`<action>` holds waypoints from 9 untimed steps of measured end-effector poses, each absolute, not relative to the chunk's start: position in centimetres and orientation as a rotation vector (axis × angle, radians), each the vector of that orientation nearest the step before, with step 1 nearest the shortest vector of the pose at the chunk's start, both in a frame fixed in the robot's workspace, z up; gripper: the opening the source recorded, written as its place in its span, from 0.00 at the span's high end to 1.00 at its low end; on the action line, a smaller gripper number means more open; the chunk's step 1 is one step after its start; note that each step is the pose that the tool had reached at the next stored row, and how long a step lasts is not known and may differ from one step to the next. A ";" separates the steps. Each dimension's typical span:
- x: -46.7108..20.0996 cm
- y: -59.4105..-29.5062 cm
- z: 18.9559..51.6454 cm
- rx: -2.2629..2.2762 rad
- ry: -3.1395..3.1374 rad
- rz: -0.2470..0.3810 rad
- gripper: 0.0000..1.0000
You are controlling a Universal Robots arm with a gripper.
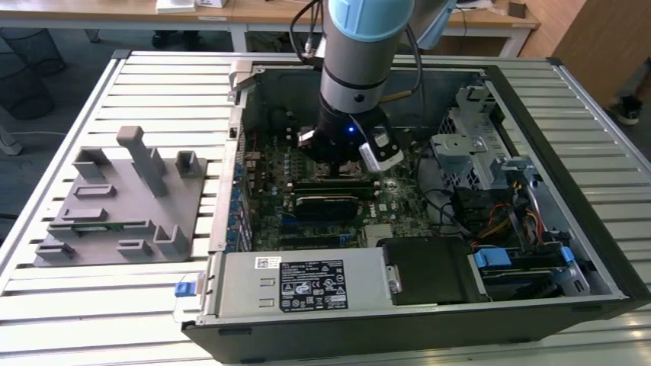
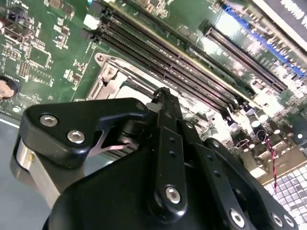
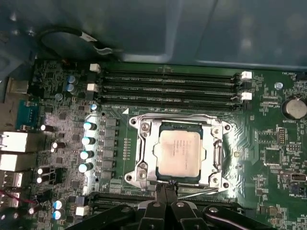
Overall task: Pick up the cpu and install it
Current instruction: 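Install the second cpu locking lever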
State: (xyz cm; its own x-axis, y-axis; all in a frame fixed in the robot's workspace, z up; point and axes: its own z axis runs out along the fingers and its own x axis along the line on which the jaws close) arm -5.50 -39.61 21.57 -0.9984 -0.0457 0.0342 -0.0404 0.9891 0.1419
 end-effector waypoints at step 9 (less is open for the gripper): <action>-5.9 -40.3 21.4 0.067 -3.095 -0.222 0.89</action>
